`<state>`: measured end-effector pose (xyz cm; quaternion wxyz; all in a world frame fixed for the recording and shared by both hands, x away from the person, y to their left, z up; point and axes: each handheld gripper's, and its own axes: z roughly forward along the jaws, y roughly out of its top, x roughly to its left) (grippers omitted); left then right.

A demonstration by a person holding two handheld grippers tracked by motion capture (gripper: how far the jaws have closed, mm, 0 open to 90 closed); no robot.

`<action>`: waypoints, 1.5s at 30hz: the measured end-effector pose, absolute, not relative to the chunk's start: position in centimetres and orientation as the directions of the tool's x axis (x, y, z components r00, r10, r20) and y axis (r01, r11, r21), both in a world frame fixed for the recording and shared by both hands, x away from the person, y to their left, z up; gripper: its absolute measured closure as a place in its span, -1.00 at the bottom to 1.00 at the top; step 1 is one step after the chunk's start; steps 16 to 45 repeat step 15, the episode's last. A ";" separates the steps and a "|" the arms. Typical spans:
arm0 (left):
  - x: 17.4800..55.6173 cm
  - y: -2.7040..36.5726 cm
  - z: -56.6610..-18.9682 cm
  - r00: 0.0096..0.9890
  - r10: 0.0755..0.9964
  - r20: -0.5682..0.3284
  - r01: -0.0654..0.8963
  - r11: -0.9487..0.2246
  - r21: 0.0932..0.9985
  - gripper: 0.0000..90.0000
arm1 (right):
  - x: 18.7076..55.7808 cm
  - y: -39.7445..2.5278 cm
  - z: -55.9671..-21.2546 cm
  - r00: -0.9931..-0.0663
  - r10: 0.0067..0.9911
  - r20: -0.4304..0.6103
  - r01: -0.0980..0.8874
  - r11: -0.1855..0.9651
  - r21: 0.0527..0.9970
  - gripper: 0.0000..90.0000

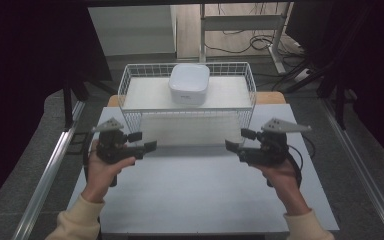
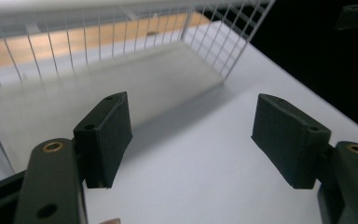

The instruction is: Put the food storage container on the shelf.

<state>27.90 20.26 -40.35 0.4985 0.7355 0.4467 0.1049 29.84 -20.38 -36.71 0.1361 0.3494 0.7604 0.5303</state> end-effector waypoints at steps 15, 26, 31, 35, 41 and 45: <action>25.7 20.0 -43.9 0.597 0.752 -0.282 0.576 -0.156 0.803 -0.40 | 27.7 -21.8 -43.1 -0.699 0.699 0.152 0.440 0.253 0.861 -0.46; 25.7 20.0 -43.9 0.597 0.752 -0.282 0.576 -0.156 0.803 -0.40 | 27.7 -21.8 -43.1 -0.699 0.699 0.152 0.440 0.253 0.861 -0.46; 25.7 20.0 -43.9 0.597 0.752 -0.282 0.576 -0.156 0.803 -0.40 | 27.7 -21.8 -43.1 -0.699 0.699 0.152 0.440 0.253 0.861 -0.46; 25.7 20.0 -43.9 0.597 0.752 -0.282 0.576 -0.156 0.803 -0.40 | 27.7 -21.8 -43.1 -0.699 0.699 0.152 0.440 0.253 0.861 -0.46; 25.7 20.0 -43.9 0.597 0.752 -0.282 0.576 -0.156 0.803 -0.40 | 27.7 -21.8 -43.1 -0.699 0.699 0.152 0.440 0.253 0.861 -0.46; 25.7 20.0 -43.9 0.597 0.752 -0.282 0.576 -0.156 0.803 -0.40 | 27.7 -21.8 -43.1 -0.699 0.699 0.152 0.440 0.253 0.861 -0.46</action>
